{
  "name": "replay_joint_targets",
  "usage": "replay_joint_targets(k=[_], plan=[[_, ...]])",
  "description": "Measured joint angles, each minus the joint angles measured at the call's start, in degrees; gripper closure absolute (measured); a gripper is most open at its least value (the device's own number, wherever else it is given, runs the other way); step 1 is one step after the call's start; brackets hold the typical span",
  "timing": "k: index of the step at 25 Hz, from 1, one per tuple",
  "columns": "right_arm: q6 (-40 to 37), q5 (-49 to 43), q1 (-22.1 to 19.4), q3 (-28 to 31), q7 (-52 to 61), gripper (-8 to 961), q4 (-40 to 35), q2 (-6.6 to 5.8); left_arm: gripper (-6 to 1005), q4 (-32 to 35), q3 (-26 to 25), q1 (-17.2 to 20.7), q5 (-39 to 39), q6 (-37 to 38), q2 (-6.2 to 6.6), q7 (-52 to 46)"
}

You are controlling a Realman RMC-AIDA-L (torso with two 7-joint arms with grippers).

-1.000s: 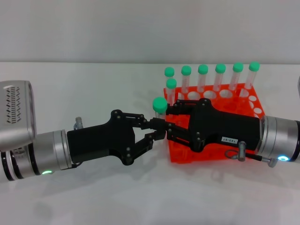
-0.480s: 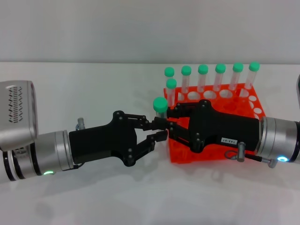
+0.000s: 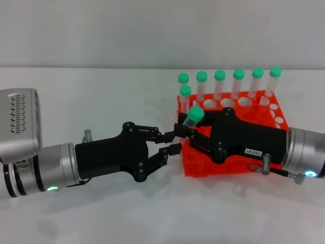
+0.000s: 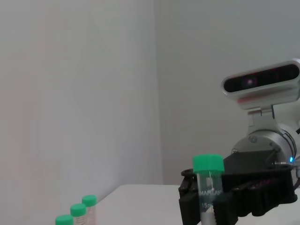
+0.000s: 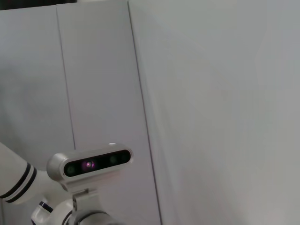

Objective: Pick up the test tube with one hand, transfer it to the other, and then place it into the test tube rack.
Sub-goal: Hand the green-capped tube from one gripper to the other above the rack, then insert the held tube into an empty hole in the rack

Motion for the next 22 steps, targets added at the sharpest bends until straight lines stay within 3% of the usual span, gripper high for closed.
replay_joint_targets(k=[17,22], plan=[[0.9,0.1,-0.5,0.3,-0.5,749,-0.2,-0.50,868,-3.4,0.0,1.5,-4.3,2.4,0.22,-2.1],[1.3,0.1,-0.5,0.7,-0.9,749,-0.2,-0.48,760,-3.7,0.0,4.2,-8.2,2.7,0.31,-3.0]])
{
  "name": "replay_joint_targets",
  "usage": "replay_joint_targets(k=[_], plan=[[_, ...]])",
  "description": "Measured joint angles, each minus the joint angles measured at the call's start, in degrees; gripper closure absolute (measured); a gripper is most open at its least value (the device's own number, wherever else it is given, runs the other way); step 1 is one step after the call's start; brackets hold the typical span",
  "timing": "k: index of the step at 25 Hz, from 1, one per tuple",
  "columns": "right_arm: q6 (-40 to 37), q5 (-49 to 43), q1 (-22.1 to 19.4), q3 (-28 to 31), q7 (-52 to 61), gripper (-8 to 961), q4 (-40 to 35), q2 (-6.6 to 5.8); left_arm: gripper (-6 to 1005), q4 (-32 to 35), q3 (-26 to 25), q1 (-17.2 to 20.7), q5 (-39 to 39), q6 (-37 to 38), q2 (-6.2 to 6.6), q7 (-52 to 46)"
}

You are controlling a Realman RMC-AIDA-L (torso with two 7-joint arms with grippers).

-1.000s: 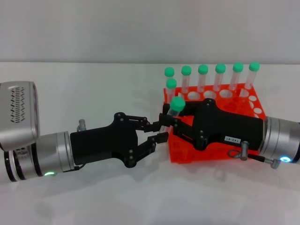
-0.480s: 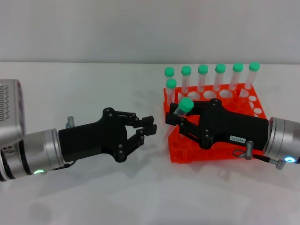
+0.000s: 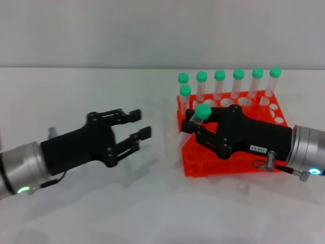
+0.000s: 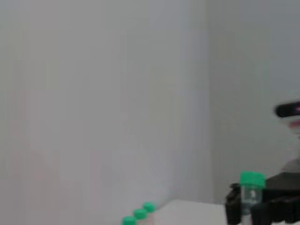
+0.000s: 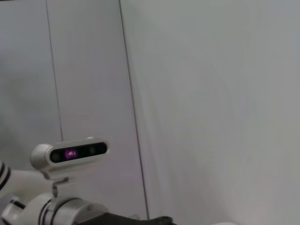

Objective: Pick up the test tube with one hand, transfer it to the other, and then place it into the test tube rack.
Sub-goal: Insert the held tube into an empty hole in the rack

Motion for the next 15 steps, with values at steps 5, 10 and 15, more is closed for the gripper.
replay_joint_targets(k=[5,10,15], plan=[[0.7,0.0,-0.1,1.2,-1.0,748,0.0,-0.08,572,-0.7,-0.1,5.8,-5.0,0.0,-0.18,-0.6],[3.7,-0.1,0.0,3.1,-2.5,748,0.0,-0.17,291,0.3,-0.1,13.0,-11.3,-0.1,-0.38,0.4],[8.2,-0.1,0.5,3.9,-4.5,747,-0.4,-0.22,194,4.6,-0.2,19.3,-17.9,-1.1,-0.39,4.9]])
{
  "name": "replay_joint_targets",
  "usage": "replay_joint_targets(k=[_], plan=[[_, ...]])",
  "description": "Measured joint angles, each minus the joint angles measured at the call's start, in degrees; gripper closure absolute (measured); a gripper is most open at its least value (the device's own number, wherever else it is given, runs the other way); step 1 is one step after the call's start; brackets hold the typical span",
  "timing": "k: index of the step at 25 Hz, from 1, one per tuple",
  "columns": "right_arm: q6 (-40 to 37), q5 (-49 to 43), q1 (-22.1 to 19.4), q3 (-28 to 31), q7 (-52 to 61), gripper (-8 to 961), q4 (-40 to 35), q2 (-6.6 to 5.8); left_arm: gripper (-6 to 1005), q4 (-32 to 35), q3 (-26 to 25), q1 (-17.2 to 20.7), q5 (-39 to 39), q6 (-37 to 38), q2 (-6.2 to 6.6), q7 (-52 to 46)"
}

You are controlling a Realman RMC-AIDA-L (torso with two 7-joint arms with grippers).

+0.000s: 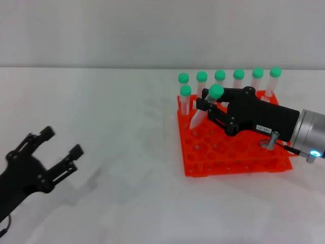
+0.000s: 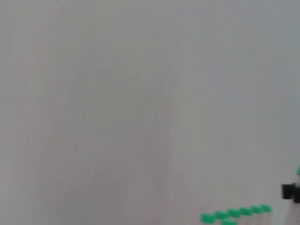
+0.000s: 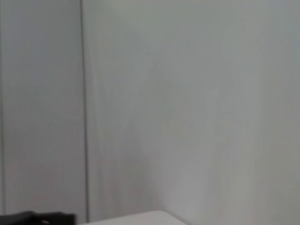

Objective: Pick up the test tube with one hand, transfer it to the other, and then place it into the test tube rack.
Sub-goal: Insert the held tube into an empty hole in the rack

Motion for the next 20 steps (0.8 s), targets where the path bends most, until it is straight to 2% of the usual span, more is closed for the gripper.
replay_joint_targets(k=[4,6,12,20], plan=[[2.9,0.0,0.3,0.1,-1.8,747,-0.1,0.20,116,2.6,0.0,2.9,-3.7,-0.6,-0.09,2.6],[3.9,0.0,0.4,0.1,-2.1,747,-0.2,0.23,117,3.3,0.0,3.3,-4.3,-0.9,-0.09,3.0],[7.7,1.3,1.2,0.0,-3.4,746,-0.2,0.80,119,5.4,0.0,3.6,-4.9,-2.6,0.05,3.8],[10.1,3.8,3.1,-0.6,-3.2,745,0.5,0.86,119,5.4,0.0,2.9,-4.9,-3.4,0.03,3.8]])
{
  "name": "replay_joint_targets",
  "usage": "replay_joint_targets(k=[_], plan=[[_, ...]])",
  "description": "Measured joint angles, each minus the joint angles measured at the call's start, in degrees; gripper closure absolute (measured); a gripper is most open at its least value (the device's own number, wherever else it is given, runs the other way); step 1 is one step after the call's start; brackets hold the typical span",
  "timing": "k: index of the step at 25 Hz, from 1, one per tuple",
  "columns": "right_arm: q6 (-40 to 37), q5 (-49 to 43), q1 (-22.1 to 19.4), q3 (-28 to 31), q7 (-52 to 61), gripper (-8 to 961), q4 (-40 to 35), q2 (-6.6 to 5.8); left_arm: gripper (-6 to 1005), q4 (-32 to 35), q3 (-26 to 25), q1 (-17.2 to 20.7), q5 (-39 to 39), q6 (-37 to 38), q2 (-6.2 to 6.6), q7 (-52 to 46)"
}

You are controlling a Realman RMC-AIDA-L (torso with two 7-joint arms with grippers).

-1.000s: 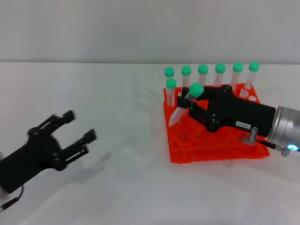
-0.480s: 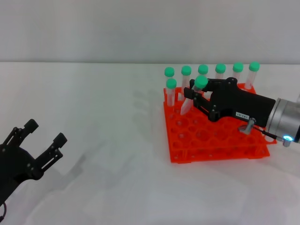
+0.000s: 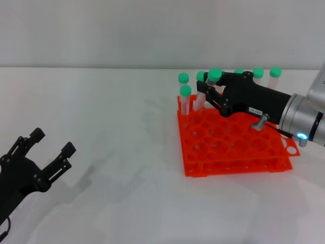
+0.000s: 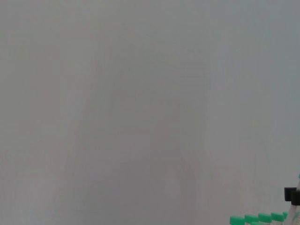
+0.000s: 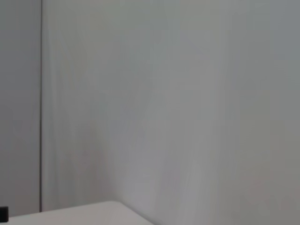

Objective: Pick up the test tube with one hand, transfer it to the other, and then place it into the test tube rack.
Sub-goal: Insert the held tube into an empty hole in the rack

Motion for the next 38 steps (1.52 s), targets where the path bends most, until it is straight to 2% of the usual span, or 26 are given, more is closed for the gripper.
replay_joint_targets(k=[19,38], plan=[[7.6,0.8,1.2,-2.1,-1.2,743,0.0,-0.01,119,1.6,-0.4,-0.1,-0.2,0.1,-0.01,0.3],[11.1,0.8,3.7,-6.6,-1.6,741,0.0,-0.01,119,1.6,-0.4,-1.0,-0.2,0.0,0.00,0.3]])
